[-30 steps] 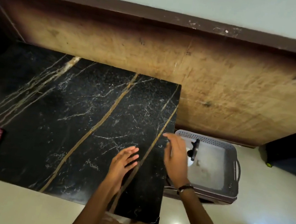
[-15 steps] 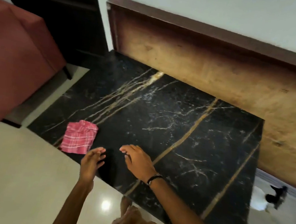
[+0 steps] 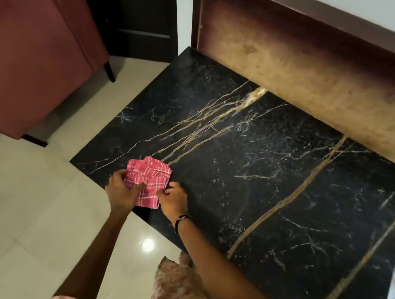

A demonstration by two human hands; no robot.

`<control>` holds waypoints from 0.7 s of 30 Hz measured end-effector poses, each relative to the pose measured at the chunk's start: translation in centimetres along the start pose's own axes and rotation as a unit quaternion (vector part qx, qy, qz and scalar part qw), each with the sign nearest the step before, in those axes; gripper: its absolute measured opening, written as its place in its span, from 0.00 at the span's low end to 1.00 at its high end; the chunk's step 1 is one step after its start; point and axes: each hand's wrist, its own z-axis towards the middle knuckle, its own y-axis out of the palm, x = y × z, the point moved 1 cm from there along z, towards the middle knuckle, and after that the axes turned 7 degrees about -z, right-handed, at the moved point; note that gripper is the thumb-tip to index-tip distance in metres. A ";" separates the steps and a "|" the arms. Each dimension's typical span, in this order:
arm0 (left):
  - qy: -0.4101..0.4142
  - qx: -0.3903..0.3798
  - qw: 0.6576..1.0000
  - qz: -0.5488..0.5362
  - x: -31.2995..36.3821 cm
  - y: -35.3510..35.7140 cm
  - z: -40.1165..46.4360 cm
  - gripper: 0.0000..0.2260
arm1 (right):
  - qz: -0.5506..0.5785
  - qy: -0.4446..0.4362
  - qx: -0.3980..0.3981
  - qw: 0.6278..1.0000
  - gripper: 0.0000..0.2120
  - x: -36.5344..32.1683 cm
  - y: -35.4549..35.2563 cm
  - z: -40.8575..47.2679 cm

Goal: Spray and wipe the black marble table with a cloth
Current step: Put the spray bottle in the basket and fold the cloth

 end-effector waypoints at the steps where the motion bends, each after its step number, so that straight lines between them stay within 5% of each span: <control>1: -0.002 0.008 1.000 -0.002 0.0 0.1 0.1 0.32 | 0.008 0.007 -0.002 1.000 0.20 -0.3 0.3 0.1; 6: -0.057 0.019 0.998 -0.033 1.4 0.1 -0.1 0.32 | 0.007 0.034 -0.022 0.999 0.23 -0.5 0.9 0.7; 14: -0.124 -0.211 0.963 -0.109 4.3 2.0 -5.1 0.14 | 0.063 0.026 -0.035 0.997 0.15 4.4 -5.2 -1.0; 21: -0.094 -0.319 0.927 -0.172 8.7 10.3 -14.5 0.15 | 0.283 -0.003 -0.051 0.958 0.07 13.0 -16.7 -6.3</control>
